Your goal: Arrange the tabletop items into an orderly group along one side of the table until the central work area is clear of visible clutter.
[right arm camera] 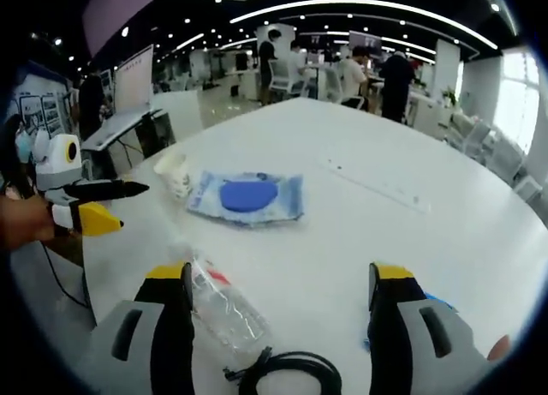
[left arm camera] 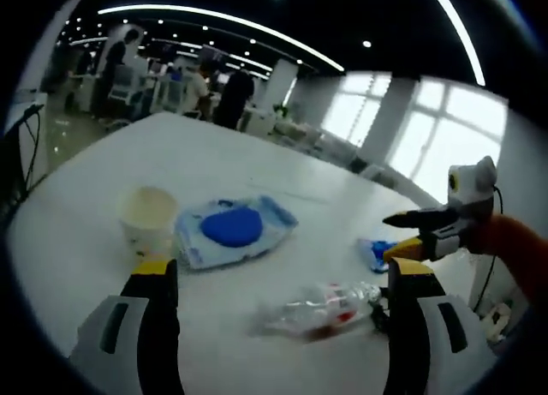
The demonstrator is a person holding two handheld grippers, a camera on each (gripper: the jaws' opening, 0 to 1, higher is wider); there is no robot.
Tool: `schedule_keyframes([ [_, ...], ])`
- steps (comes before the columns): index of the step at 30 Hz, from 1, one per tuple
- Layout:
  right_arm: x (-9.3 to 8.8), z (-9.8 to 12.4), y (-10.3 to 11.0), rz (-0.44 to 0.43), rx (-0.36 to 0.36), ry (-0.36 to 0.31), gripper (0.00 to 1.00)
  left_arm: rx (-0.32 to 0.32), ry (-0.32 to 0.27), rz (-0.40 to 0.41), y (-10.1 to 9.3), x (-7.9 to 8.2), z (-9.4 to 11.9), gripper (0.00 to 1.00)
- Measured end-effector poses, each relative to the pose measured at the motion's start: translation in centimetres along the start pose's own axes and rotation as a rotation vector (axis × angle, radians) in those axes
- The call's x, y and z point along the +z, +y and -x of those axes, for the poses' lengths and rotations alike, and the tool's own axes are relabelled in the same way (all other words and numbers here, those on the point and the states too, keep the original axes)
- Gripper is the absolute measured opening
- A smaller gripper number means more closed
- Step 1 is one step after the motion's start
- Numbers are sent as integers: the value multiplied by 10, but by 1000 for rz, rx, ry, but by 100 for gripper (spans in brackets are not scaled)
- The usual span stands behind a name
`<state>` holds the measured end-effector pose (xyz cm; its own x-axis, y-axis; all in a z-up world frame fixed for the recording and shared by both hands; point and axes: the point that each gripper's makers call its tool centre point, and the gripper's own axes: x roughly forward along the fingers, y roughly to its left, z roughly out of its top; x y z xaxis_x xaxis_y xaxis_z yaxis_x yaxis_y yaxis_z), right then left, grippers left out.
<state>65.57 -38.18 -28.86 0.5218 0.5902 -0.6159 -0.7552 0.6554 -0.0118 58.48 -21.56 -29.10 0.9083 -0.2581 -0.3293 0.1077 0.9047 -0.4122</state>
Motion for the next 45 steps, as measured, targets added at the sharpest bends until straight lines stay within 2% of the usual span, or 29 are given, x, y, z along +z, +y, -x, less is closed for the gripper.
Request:
schedule_keyframes([
  [6, 8, -17, -1, 13, 20, 4, 83, 20, -18, 56, 7, -2, -12, 100],
  [7, 9, -19, -1, 17, 23, 5, 83, 22, -39, 72, 8, 0, -13, 100],
  [8, 10, -21, -1, 17, 25, 6, 83, 27, -104, 125, 10, 8, -15, 100],
  [9, 12, -24, -1, 18, 30, 6, 83, 26, -110, 158, 11, 9, -15, 100],
  [10, 13, -25, -1, 19, 33, 4, 82, 23, -173, 187, 14, 17, -16, 100],
  [13, 16, -32, -1, 23, 40, 4, 82, 24, -141, 169, 15, 11, -20, 99],
  [15, 18, -37, -1, 25, 48, 7, 81, 29, -154, 227, 18, 10, -22, 99],
  [21, 26, -52, -2, 36, 62, 9, 81, 49, -148, 252, 25, 4, -28, 97],
  [36, 32, -90, -12, 39, 93, 18, 71, 94, -98, 263, 44, -10, -53, 95],
  [45, 34, -115, -11, 26, 120, 21, 65, 115, -85, 273, 53, -12, -65, 93],
])
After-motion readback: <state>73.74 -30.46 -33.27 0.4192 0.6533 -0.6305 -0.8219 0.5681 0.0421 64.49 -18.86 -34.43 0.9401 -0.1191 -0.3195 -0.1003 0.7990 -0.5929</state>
